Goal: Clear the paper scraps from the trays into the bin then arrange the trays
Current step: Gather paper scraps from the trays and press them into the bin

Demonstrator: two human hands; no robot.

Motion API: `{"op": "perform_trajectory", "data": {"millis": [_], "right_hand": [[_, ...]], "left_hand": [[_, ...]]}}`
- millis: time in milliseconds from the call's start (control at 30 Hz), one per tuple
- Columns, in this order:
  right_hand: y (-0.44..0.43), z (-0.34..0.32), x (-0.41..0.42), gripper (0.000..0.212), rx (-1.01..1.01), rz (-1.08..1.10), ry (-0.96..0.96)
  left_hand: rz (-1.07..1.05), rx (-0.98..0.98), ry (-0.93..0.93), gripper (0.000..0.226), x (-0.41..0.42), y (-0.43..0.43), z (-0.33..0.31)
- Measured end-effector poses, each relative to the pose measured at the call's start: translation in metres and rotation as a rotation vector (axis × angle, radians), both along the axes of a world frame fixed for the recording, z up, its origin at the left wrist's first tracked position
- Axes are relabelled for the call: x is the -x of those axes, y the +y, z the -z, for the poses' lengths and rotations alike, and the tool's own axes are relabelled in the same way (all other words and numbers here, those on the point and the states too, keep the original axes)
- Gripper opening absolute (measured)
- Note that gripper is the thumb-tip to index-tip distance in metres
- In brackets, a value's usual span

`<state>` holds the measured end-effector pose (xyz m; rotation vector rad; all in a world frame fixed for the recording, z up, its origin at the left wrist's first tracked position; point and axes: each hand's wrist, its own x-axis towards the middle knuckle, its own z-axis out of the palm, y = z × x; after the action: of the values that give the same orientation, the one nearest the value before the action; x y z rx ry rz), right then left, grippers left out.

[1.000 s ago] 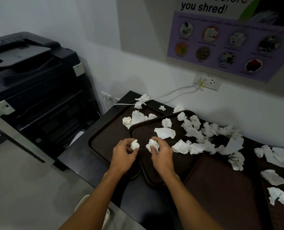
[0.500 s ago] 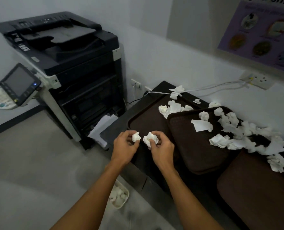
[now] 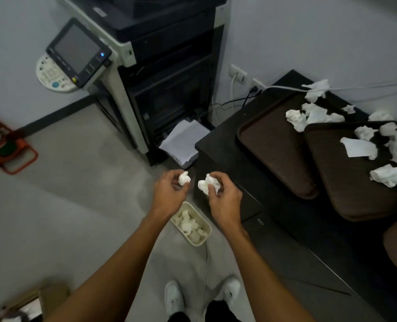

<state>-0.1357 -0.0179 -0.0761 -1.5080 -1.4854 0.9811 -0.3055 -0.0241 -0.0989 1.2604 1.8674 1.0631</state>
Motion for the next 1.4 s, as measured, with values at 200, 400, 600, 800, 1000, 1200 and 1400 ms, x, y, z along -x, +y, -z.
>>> {"op": "perform_trajectory", "data": {"millis": [200,400,600,800,1000,1200,1400], "right_hand": [[-0.003,0.067,0.014,0.031,0.047,-0.063,-0.087],[0.016,0.152,0.02,0.03,0.119,-0.116,-0.16],[0.028,0.246,0.025,0.028,0.216,-0.175,-0.194],[0.024,0.33,0.029,0.027,0.324,-0.194,-0.266],[0.025,0.413,0.055,0.029,0.368,-0.169,-0.334],[0.033,0.486,0.073,0.053,0.505,-0.422,-0.444],[0.02,0.508,0.033,0.057,0.414,-0.359,-0.744]], "left_hand": [[-0.062,0.093,-0.025,0.031,0.011,-0.021,0.059],[-0.098,0.159,-0.026,0.033,0.014,-0.016,0.139],[-0.121,0.214,-0.005,0.036,0.013,-0.012,0.223],[-0.136,0.28,0.001,0.036,0.022,-0.019,0.308],[-0.147,0.312,0.049,0.035,0.04,-0.028,0.372],[-0.154,0.337,0.078,0.035,0.05,-0.031,0.412],[-0.147,0.363,0.064,0.039,0.042,-0.028,0.431]]}}
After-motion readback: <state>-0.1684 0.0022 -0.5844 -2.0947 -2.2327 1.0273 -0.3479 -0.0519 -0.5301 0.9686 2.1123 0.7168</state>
